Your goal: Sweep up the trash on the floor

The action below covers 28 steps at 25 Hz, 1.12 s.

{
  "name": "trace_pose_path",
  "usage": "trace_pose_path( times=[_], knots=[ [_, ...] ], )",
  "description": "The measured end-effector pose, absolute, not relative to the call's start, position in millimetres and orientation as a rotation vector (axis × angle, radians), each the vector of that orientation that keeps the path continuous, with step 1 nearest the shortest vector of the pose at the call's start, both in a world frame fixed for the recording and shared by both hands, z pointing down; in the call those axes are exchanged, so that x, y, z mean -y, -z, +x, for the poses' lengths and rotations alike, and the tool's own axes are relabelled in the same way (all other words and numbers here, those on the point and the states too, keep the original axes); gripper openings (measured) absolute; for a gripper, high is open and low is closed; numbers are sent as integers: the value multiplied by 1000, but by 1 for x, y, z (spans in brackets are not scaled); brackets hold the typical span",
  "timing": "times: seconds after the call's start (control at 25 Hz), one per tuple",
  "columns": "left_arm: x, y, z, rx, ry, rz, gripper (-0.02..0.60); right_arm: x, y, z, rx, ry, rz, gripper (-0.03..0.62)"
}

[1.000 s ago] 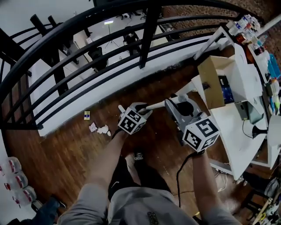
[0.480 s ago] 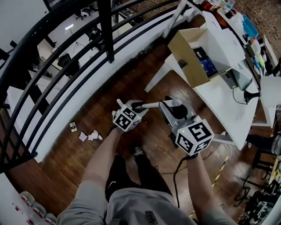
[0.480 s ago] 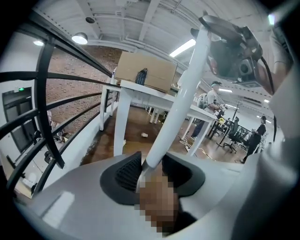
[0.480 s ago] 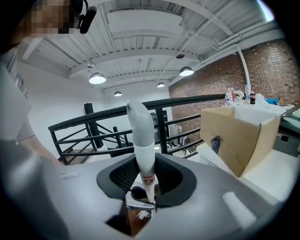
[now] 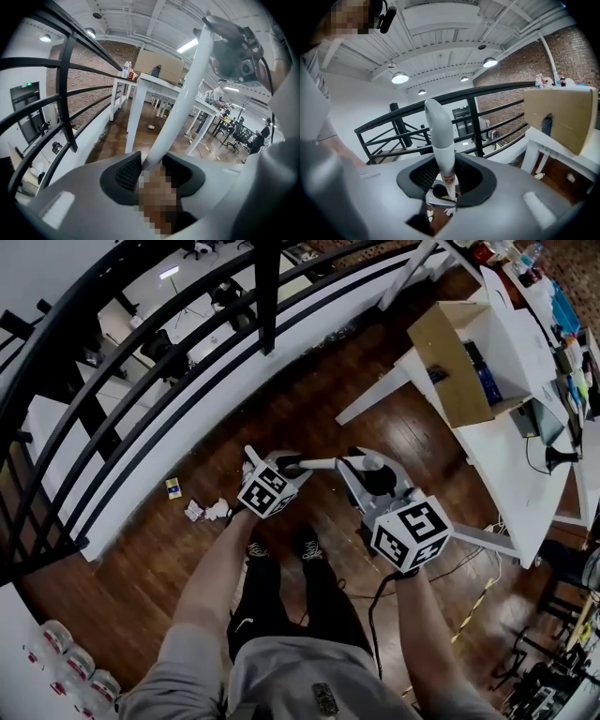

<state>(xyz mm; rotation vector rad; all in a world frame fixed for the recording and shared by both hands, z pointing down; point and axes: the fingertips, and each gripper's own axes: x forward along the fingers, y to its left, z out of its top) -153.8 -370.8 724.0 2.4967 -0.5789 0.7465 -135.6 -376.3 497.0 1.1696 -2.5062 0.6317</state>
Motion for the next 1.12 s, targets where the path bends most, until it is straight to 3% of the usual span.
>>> trace_pose_path(
  times=[0.68, 0.88, 1.12],
  knots=[
    [352, -736, -395, 896, -826, 2332, 146, 358, -515, -347, 2607, -660, 757, 101],
    [357, -717, -403, 898, -779, 2380, 146, 358, -498, -361, 2626, -612, 784, 101],
    [342, -693, -351, 824, -731, 2448, 144, 336, -469, -322, 2643, -529, 877, 101]
  ],
)
